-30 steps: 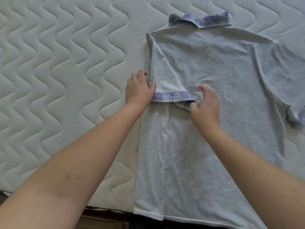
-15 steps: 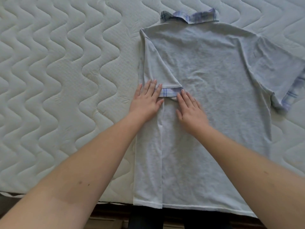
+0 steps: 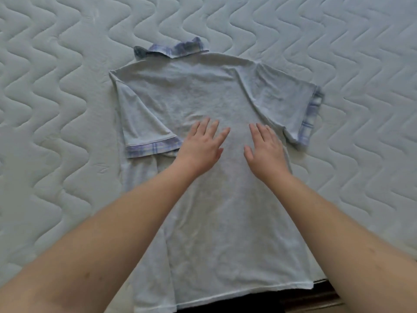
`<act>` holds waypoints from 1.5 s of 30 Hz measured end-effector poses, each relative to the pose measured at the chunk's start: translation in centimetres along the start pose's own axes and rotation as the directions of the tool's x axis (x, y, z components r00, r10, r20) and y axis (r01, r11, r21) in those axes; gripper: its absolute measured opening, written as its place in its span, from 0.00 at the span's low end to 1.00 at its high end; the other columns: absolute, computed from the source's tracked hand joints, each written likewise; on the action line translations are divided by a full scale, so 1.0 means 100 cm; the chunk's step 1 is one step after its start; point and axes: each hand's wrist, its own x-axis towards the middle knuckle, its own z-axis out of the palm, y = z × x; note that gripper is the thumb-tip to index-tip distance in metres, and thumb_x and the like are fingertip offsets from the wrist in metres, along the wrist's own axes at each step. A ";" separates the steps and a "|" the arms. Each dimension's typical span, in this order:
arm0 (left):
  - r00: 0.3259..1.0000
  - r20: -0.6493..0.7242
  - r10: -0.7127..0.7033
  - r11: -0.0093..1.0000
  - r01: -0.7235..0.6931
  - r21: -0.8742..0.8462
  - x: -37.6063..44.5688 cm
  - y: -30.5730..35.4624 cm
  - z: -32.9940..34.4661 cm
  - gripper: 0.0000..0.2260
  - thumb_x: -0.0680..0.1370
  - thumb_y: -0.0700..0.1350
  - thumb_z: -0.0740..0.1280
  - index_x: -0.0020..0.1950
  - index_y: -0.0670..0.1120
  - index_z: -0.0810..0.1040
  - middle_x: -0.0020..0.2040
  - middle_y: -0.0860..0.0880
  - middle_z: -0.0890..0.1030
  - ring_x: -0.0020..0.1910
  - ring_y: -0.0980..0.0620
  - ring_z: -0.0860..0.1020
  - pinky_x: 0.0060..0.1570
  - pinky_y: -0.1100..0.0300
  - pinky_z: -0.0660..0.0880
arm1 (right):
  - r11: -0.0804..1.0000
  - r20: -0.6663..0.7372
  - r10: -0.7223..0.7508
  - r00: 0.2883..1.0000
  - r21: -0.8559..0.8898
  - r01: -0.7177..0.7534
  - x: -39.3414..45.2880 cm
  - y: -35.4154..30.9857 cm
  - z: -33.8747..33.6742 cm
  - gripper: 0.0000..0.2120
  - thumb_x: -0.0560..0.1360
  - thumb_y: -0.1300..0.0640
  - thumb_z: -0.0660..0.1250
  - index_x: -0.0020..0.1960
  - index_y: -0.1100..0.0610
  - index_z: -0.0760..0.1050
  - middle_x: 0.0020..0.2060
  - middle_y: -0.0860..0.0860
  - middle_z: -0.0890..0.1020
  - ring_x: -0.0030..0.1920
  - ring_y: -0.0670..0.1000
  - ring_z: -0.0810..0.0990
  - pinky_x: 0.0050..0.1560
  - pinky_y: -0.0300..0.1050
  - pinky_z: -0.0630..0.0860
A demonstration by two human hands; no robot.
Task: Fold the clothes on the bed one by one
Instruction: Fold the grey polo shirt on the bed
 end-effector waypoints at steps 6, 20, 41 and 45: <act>0.993 0.118 0.008 0.999 -0.003 -0.045 0.069 0.056 -0.009 0.28 0.83 0.57 0.54 0.81 0.53 0.47 0.81 0.44 0.50 0.79 0.41 0.48 0.76 0.44 0.47 | 0.971 -0.086 0.220 0.972 0.116 -0.209 0.022 0.081 -0.030 0.28 0.81 0.50 0.59 0.78 0.55 0.57 0.77 0.55 0.60 0.76 0.57 0.57 0.74 0.52 0.53; 0.988 0.142 -0.065 0.983 0.087 -0.159 0.143 0.061 -0.006 0.36 0.78 0.60 0.63 0.80 0.47 0.52 0.80 0.46 0.52 0.79 0.45 0.51 0.77 0.50 0.52 | 0.405 0.113 0.694 0.711 0.756 -0.514 0.089 0.132 -0.035 0.24 0.73 0.50 0.72 0.64 0.61 0.72 0.58 0.57 0.80 0.59 0.59 0.78 0.57 0.46 0.72; 0.849 0.509 -0.143 -0.487 0.387 -0.783 0.147 -0.009 -0.060 0.34 0.80 0.68 0.44 0.60 0.45 0.78 0.53 0.43 0.82 0.51 0.47 0.83 0.49 0.52 0.80 | 0.814 -0.344 -0.121 0.931 0.503 0.291 0.036 -0.021 -0.056 0.27 0.79 0.66 0.59 0.75 0.50 0.65 0.66 0.51 0.76 0.63 0.51 0.75 0.58 0.47 0.73; 0.907 0.413 0.083 -0.587 0.379 -0.715 0.131 -0.036 -0.057 0.42 0.80 0.69 0.39 0.70 0.35 0.70 0.62 0.33 0.77 0.50 0.48 0.84 0.43 0.54 0.81 | 0.803 -0.286 -0.177 0.942 0.511 0.306 0.034 -0.049 -0.039 0.28 0.78 0.68 0.58 0.76 0.53 0.65 0.67 0.53 0.75 0.65 0.52 0.75 0.61 0.52 0.75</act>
